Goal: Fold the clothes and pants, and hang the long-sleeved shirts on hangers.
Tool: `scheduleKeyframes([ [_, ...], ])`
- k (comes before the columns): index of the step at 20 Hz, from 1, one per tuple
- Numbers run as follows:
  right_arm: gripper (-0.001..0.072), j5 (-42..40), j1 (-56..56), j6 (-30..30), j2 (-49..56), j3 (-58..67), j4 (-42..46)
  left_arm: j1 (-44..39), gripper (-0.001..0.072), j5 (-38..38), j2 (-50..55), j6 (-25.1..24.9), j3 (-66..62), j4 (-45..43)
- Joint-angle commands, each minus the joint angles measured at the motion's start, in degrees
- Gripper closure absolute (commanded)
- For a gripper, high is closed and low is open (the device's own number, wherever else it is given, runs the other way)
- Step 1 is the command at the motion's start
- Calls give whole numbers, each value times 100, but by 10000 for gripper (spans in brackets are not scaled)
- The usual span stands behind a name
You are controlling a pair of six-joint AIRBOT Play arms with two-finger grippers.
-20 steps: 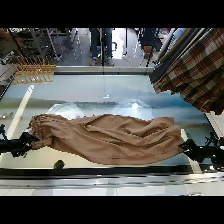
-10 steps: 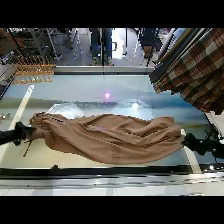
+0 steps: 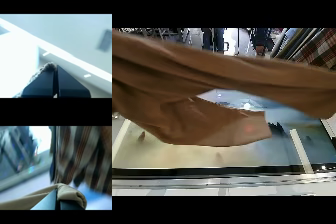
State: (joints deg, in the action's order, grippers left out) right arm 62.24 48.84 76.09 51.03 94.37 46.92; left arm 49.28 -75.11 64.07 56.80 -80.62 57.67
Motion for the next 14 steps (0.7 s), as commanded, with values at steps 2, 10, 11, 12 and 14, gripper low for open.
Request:
scheduleKeyframes([
  [2, 698, -348, 1008, 269, -168, 2297, 599, 463, 693, 590, -208, -221, -1467, 2680],
  [10, 699, 732, 1362, -308, -168, 1729, 295, 1596, 692, 660, -63, -76, -2155, -2559],
  [11, 698, 1029, 1362, -503, -168, 1532, 15, 1443, 692, 658, -2, 219, -2070, -3543],
  [12, 698, 1261, 1362, -584, -168, 1355, -197, 1320, 692, 656, 50, 367, -1930, -4089],
  [14, 698, 1663, 1362, -597, -168, 1069, -334, 1143, 692, 656, 125, 369, -1554, -4590],
])
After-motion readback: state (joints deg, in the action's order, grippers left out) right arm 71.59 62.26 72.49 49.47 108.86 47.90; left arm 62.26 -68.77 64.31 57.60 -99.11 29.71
